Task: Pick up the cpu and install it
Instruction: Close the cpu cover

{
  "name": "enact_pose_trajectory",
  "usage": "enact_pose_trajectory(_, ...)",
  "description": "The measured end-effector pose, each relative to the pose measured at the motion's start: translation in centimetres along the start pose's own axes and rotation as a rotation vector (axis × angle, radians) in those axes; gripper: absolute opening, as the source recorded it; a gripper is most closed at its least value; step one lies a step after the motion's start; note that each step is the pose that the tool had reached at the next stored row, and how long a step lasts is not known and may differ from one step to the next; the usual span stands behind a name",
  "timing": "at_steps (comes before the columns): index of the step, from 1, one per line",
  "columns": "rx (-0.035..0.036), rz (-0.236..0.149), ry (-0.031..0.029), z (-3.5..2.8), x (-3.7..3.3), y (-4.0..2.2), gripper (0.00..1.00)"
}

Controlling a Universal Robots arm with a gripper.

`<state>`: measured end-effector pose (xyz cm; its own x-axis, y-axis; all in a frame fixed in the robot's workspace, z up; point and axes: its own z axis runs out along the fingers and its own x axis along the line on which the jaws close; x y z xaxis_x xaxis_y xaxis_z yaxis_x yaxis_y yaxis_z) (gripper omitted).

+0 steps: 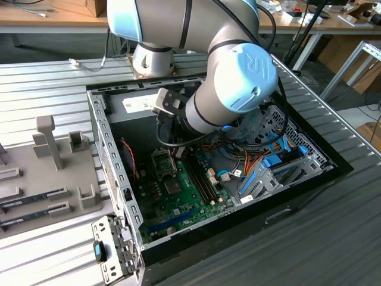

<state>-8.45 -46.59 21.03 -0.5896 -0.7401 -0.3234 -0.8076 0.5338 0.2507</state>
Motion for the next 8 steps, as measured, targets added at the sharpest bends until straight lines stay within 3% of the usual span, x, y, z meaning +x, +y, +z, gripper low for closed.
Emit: enact_pose_trajectory(8,-0.0026,0.002,-0.0038,0.54,0.2,-0.17,0.11)
